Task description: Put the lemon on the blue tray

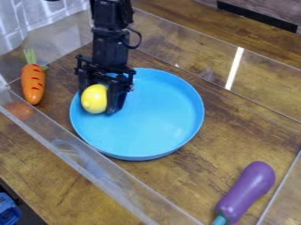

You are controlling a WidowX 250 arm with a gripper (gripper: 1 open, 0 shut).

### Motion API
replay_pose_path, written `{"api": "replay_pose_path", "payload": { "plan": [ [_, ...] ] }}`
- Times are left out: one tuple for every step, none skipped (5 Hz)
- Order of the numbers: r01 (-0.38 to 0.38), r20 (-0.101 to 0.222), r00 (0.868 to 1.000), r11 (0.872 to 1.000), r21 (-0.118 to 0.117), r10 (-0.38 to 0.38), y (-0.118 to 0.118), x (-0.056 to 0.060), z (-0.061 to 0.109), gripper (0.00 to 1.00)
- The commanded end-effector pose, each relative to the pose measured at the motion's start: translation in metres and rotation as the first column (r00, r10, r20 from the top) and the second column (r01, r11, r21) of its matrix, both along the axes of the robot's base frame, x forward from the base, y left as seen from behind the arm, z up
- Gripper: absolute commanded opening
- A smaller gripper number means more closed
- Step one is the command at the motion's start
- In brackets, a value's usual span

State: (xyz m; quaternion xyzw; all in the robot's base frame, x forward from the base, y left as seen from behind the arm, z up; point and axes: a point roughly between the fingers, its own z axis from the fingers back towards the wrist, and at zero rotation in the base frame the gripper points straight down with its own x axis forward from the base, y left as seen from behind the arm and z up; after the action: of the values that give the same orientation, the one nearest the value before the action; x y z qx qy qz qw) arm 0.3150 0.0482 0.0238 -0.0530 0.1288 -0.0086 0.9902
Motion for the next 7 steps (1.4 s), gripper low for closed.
{"api": "replay_pose_path", "payload": {
  "plan": [
    [0.032,0.063,0.998,0.999,-0.013,-0.031,-0.007,0.005,0.023,0.0],
    [0.045,0.066,0.997,0.999,-0.027,-0.043,-0.012,0.004,0.027,0.0],
    [0.057,0.068,0.996,0.998,-0.039,-0.055,-0.017,0.004,0.03,0.0],
    [0.071,0.068,0.995,0.996,-0.05,-0.068,-0.023,0.003,0.032,0.0],
    [0.085,0.068,0.994,0.995,-0.061,-0.08,-0.029,0.003,0.034,0.0],
    [0.097,0.067,0.994,0.993,-0.071,-0.092,-0.035,0.003,0.035,0.0],
    [0.108,0.058,0.993,0.991,-0.078,-0.103,-0.041,0.004,0.032,0.0]
  ]
}}
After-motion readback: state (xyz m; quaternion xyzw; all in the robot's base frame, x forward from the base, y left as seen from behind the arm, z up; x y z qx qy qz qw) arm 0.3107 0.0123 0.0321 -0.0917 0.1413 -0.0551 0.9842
